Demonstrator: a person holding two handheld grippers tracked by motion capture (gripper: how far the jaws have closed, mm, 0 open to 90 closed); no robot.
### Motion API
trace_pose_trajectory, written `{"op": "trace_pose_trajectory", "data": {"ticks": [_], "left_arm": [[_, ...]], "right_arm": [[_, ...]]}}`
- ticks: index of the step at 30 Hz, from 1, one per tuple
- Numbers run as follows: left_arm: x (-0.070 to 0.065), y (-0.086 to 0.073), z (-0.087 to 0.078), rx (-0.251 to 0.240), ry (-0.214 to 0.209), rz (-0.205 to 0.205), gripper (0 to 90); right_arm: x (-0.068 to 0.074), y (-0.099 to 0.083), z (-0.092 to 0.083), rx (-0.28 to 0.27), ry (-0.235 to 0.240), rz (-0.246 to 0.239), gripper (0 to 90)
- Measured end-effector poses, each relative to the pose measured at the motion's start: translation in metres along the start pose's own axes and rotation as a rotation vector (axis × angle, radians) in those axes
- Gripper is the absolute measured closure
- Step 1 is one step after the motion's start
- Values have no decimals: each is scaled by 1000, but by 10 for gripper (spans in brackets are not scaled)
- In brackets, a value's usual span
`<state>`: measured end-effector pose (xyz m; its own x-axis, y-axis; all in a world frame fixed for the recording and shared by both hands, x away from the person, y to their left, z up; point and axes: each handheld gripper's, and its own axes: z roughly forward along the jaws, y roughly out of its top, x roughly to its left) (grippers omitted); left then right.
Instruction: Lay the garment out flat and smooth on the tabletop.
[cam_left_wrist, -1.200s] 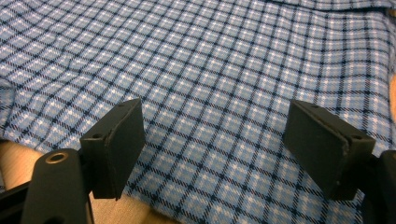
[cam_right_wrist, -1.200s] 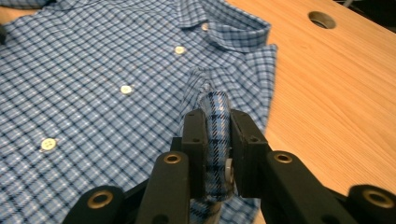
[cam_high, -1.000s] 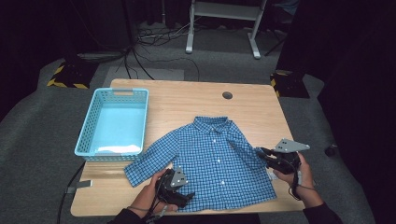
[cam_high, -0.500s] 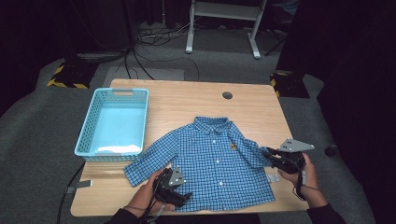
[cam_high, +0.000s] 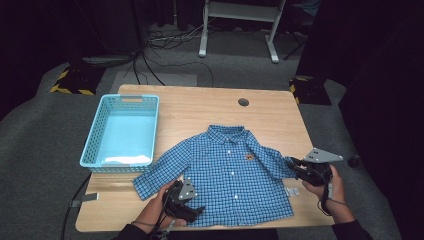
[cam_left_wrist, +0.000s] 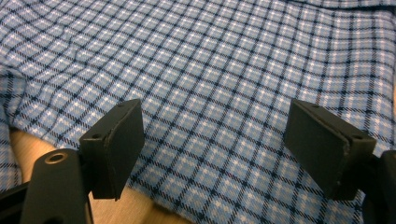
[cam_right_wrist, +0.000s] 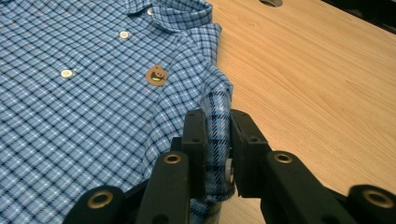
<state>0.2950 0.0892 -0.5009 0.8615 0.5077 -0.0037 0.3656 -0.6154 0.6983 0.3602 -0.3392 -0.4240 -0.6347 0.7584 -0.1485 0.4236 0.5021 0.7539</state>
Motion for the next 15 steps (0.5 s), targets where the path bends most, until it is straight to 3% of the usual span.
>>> {"op": "trace_pose_trajectory", "data": {"ticks": [15], "left_arm": [[3, -2, -2, -4, -4, 5, 200]], "right_arm": [[-12, -15, -1, 46, -50, 21, 775]]}}
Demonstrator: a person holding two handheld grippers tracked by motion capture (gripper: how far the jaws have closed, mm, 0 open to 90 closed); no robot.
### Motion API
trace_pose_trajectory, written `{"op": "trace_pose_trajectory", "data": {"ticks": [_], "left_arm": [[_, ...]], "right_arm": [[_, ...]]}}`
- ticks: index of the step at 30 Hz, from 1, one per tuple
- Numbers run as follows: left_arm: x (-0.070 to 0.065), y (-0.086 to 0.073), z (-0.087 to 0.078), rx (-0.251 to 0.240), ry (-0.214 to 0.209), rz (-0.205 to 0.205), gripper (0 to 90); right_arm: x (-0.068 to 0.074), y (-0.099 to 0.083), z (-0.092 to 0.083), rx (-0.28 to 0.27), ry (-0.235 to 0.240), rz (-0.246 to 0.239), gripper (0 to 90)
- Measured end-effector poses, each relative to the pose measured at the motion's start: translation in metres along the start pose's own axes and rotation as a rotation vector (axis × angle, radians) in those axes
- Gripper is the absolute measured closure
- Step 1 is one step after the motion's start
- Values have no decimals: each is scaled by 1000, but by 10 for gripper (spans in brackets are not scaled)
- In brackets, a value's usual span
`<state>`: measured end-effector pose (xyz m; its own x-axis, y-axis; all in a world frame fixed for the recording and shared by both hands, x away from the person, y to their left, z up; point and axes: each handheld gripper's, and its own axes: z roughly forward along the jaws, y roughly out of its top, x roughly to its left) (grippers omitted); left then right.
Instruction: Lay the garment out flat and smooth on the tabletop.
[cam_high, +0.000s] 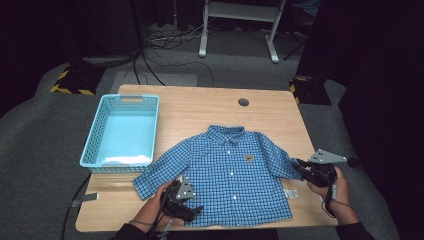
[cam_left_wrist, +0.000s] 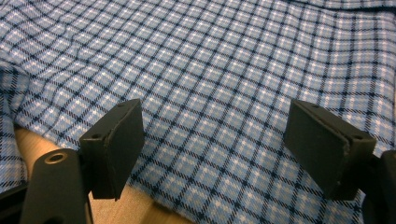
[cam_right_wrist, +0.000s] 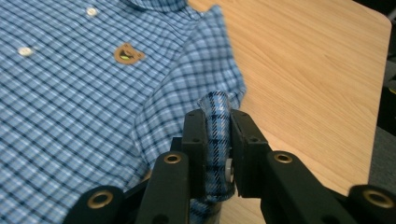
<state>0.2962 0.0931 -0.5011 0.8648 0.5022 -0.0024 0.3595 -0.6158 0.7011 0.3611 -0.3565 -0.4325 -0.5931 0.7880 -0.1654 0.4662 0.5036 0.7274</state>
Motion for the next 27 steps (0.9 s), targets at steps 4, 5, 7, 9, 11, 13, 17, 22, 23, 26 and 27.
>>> {"op": "trace_pose_trajectory", "data": {"ticks": [4, 5, 7, 9, 11, 13, 17, 22, 23, 26, 27], "left_arm": [[1, 0, 0, 3, -2, 1, 200], [1, 0, 0, 3, -1, 1, 200], [2, 0, -1, 2, 0, -1, 200], [3, -1, -1, 1, 0, -1, 200], [3, -1, -1, -1, 0, -1, 199], [2, -1, -1, 1, 0, -3, 200], [3, -1, -1, 3, 4, -3, 199], [3, -2, -2, 3, 7, -6, 200], [3, -2, -2, 1, 7, -6, 200], [3, -2, -2, 0, 7, -7, 200], [3, -2, -2, -2, 7, -6, 200]], "right_arm": [[-6, -6, 3, 21, -10, 15, 775], [-7, -8, 4, 26, -13, 19, 775], [-11, -11, 6, 30, -12, 36, 775], [-14, -14, 7, 39, -21, 41, 775], [-17, -16, 8, 44, -29, 47, 775], [-20, -18, 9, 49, -36, 52, 775], [-22, -22, 12, 66, -39, 56, 775], [-26, -26, 13, 78, -46, 68, 773], [-26, -27, 14, 80, -46, 71, 771], [-28, -29, 15, 90, -53, 75, 771], [-29, -30, 16, 92, -55, 78, 771]]}}
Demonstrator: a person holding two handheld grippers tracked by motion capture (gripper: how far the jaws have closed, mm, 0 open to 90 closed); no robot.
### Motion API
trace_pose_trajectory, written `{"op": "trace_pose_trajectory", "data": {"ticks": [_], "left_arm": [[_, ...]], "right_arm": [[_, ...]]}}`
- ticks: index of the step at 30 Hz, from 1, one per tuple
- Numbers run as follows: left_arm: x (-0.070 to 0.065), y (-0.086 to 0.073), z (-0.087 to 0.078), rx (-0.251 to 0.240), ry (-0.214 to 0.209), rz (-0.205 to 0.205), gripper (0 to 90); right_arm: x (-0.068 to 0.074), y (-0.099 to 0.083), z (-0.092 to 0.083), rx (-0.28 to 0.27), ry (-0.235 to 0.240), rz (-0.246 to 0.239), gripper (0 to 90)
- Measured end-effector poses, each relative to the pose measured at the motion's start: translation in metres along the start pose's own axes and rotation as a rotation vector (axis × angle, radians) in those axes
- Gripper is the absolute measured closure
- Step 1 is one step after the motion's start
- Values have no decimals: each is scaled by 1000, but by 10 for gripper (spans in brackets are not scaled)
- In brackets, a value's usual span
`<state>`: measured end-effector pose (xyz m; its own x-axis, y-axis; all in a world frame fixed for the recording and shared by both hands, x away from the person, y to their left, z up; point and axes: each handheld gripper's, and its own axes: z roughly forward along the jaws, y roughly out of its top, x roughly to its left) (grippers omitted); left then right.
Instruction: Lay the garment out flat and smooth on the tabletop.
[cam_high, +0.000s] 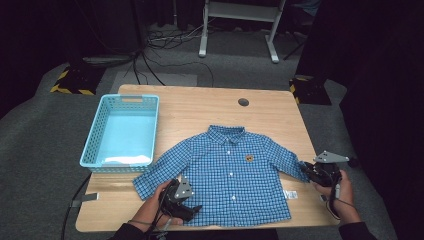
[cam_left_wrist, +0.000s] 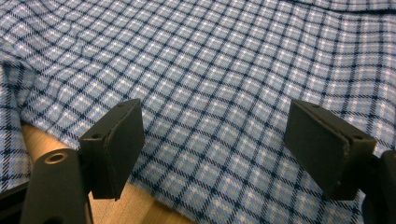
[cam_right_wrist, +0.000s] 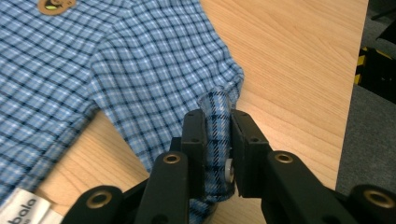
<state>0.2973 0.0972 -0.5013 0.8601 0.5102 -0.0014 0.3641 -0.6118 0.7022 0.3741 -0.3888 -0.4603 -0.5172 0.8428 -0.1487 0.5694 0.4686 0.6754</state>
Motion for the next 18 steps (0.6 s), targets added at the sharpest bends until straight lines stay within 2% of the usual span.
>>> {"op": "trace_pose_trajectory", "data": {"ticks": [18], "left_arm": [[0, 0, 0, 2, -1, -3, 200]], "right_arm": [[-11, -14, 8, 37, -29, 36, 747]]}}
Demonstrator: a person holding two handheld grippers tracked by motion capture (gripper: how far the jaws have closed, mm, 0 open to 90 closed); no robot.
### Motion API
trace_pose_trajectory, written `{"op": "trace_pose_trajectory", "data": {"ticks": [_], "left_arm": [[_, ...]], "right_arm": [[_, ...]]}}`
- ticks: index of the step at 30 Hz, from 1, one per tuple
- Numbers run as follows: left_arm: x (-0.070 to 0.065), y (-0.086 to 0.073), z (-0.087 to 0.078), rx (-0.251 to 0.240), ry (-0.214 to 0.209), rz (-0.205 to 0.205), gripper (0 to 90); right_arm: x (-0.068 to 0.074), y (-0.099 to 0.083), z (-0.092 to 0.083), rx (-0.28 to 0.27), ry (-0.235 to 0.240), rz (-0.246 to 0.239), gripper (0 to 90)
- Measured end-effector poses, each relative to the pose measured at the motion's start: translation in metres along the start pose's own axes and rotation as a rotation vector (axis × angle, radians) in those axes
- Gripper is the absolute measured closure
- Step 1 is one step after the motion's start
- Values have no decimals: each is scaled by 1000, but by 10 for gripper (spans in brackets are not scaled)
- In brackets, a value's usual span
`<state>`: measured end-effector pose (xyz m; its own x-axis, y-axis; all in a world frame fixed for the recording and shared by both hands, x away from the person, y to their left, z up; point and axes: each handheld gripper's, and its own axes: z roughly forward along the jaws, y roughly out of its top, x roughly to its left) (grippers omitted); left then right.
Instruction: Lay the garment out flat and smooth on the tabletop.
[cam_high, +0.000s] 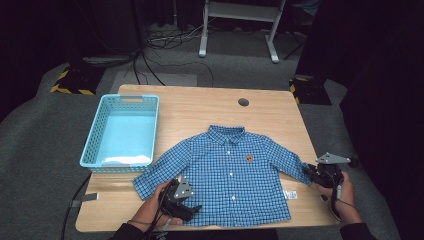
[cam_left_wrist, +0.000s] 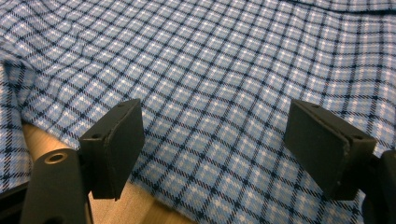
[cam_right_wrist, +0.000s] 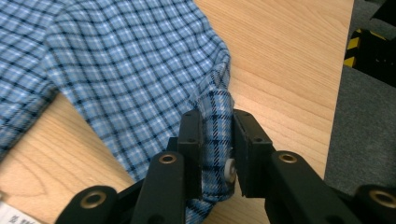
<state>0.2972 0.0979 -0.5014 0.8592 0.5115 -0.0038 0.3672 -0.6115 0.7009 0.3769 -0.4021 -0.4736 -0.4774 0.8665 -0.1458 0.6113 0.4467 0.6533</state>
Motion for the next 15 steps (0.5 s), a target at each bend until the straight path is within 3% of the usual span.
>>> {"op": "trace_pose_trajectory", "data": {"ticks": [4, 7, 10, 13, 15], "left_arm": [[0, 0, 0, -2, 0, -2, 200], [0, 0, 0, -3, 0, -1, 199], [0, 0, 0, -3, -1, -2, 199], [0, 0, 0, -3, -1, -1, 199], [0, 0, 0, -3, -2, -2, 199]], "right_arm": [[-3, -1, 1, 6, -14, 16, 725], [-5, -1, 4, 23, -56, 35, 657], [-8, -1, 3, 24, -59, 59, 588], [-13, -1, 1, 16, -15, 104, 500], [-15, 0, -1, 13, -31, 107, 472]]}}
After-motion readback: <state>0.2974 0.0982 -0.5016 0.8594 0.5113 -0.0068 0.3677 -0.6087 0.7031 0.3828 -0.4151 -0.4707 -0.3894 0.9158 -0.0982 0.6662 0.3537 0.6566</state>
